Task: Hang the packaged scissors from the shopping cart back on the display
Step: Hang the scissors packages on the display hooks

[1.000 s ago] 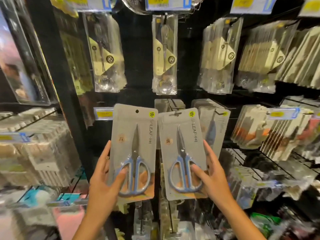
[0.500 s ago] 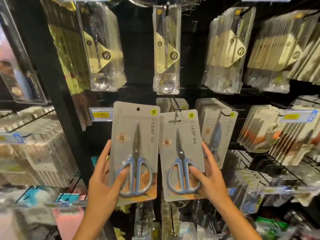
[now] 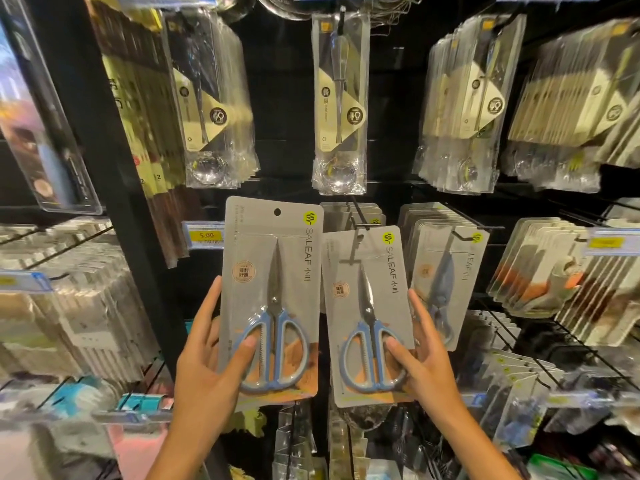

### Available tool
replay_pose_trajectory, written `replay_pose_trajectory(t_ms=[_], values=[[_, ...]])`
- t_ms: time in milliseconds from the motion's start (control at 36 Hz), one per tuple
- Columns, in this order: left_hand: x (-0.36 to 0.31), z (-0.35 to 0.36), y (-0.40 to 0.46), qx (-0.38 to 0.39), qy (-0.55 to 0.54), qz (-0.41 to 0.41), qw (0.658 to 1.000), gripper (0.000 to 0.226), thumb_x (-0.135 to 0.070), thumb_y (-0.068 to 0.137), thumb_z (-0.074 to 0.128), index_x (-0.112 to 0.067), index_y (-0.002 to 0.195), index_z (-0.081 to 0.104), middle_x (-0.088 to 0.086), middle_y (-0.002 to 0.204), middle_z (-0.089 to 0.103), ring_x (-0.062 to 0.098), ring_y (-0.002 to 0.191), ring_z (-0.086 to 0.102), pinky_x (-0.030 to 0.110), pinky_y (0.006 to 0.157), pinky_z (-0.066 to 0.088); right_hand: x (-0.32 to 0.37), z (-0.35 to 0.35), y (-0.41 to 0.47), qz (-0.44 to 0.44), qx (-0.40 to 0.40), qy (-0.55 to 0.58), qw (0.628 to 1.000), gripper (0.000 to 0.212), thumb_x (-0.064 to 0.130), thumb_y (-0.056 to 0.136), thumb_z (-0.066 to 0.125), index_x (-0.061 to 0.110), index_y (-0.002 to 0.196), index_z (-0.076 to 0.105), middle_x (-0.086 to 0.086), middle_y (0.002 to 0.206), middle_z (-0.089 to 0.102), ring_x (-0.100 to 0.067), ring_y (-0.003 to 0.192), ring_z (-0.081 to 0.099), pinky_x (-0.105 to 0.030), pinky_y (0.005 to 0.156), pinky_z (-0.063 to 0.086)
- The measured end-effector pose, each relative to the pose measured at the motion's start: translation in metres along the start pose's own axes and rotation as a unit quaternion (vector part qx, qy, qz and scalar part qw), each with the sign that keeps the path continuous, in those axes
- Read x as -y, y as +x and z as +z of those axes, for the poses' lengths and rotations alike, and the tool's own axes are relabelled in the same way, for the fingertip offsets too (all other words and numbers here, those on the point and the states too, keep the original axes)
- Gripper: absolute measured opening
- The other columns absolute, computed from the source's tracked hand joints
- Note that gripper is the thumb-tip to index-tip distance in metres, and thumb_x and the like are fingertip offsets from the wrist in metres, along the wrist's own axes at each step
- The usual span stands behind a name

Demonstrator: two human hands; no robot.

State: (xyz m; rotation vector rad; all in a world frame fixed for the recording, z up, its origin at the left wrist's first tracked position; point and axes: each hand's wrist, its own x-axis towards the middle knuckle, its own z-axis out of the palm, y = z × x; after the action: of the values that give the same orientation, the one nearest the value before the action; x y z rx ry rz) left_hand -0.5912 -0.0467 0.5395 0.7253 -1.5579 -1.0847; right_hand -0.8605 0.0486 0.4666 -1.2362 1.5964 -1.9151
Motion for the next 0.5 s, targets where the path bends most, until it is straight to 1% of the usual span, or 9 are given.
replay_pose_trajectory(t_ms=[83, 111, 194, 250, 306, 361, 417, 444, 500], values=[[0.001, 0.001, 0.002, -0.002, 0.001, -0.001, 1.000, 0.081, -0.020, 0.083, 0.069, -0.052, 0.149, 0.034, -0.030, 0.128, 0.062, 0.001, 0.119, 0.062, 0.037, 0.098, 0.051, 0.004, 0.006, 0.007, -0.012, 0.005, -0.050, 0.999, 0.077, 0.014, 0.098, 0.062, 0.048, 0.155, 0.023, 0.041, 0.153, 0.028, 0.013, 0.143, 0.029, -0.036, 0.119, 0.037], [0.001, 0.001, 0.002, -0.003, 0.000, -0.003, 1.000, 0.081, -0.021, 0.082, 0.069, -0.053, 0.148, 0.034, -0.027, 0.129, 0.063, 0.003, 0.119, 0.062, 0.037, 0.097, 0.051, 0.005, 0.008, 0.009, -0.018, 0.004, -0.067, 0.998, 0.076, 0.015, 0.099, 0.060, 0.046, 0.155, 0.020, 0.041, 0.150, 0.030, 0.011, 0.140, 0.034, -0.035, 0.116, 0.038], [0.001, 0.001, 0.003, -0.004, -0.005, -0.004, 1.000, 0.080, -0.023, 0.082, 0.069, -0.057, 0.146, 0.035, -0.019, 0.129, 0.065, 0.006, 0.119, 0.064, 0.040, 0.098, 0.052, 0.003, 0.019, 0.018, -0.031, -0.004, -0.148, 0.989, 0.074, 0.019, 0.104, 0.053, 0.041, 0.159, 0.007, 0.024, 0.139, 0.036, -0.034, 0.116, 0.044, -0.057, 0.098, 0.039], [0.001, 0.003, 0.005, -0.001, -0.007, -0.002, 1.000, 0.080, -0.022, 0.082, 0.069, -0.057, 0.146, 0.035, -0.022, 0.127, 0.066, 0.005, 0.119, 0.063, 0.041, 0.100, 0.051, -0.010, 0.024, 0.029, -0.030, -0.019, -0.205, 0.978, 0.076, 0.029, 0.105, 0.051, 0.051, 0.156, -0.001, -0.001, 0.135, 0.052, -0.044, 0.087, 0.059, -0.063, 0.077, 0.049], [0.000, 0.006, 0.006, 0.002, -0.008, 0.001, 1.000, 0.080, -0.021, 0.082, 0.069, -0.055, 0.147, 0.035, -0.027, 0.126, 0.065, 0.003, 0.119, 0.063, 0.042, 0.102, 0.049, -0.027, 0.025, 0.042, -0.017, -0.027, -0.245, 0.969, 0.078, 0.037, 0.104, 0.049, 0.056, 0.153, -0.008, -0.021, 0.109, 0.065, -0.032, 0.055, 0.058, -0.051, 0.051, 0.051], [-0.001, 0.009, 0.008, 0.006, -0.004, 0.007, 1.000, 0.081, -0.020, 0.083, 0.069, -0.053, 0.148, 0.035, -0.027, 0.126, 0.064, 0.003, 0.120, 0.062, 0.040, 0.101, 0.049, -0.038, 0.028, 0.053, -0.007, -0.020, -0.274, 0.962, 0.080, 0.040, 0.104, 0.047, 0.055, 0.151, -0.016, -0.006, 0.099, 0.064, -0.016, 0.045, 0.053, -0.027, 0.037, 0.041], [-0.001, 0.010, 0.010, 0.008, 0.002, 0.013, 1.000, 0.082, -0.019, 0.083, 0.070, -0.052, 0.148, 0.034, -0.026, 0.125, 0.065, 0.004, 0.118, 0.063, 0.036, 0.098, 0.051, -0.041, 0.033, 0.061, 0.000, -0.021, -0.291, 0.957, 0.082, 0.041, 0.104, 0.044, 0.056, 0.149, -0.023, 0.008, 0.087, 0.057, -0.014, 0.045, 0.052, -0.028, 0.035, 0.039], [0.000, 0.011, 0.010, 0.009, 0.003, 0.015, 1.000, 0.082, -0.019, 0.084, 0.070, -0.053, 0.148, 0.034, -0.025, 0.125, 0.066, 0.004, 0.117, 0.064, 0.035, 0.097, 0.051, -0.043, 0.036, 0.066, 0.004, -0.023, -0.295, 0.955, 0.082, 0.040, 0.105, 0.044, 0.055, 0.148, -0.025, 0.005, 0.087, 0.062, -0.016, 0.044, 0.052, -0.036, 0.036, 0.043], [0.000, 0.012, 0.012, 0.011, 0.001, 0.019, 1.000, 0.081, -0.020, 0.084, 0.070, -0.055, 0.147, 0.034, -0.021, 0.125, 0.067, 0.006, 0.117, 0.064, 0.034, 0.096, 0.052, -0.045, 0.041, 0.075, 0.011, -0.028, -0.295, 0.955, 0.083, 0.038, 0.106, 0.044, 0.053, 0.149, -0.025, -0.009, 0.122, 0.066, -0.025, 0.049, 0.057, -0.043, 0.043, 0.048]])
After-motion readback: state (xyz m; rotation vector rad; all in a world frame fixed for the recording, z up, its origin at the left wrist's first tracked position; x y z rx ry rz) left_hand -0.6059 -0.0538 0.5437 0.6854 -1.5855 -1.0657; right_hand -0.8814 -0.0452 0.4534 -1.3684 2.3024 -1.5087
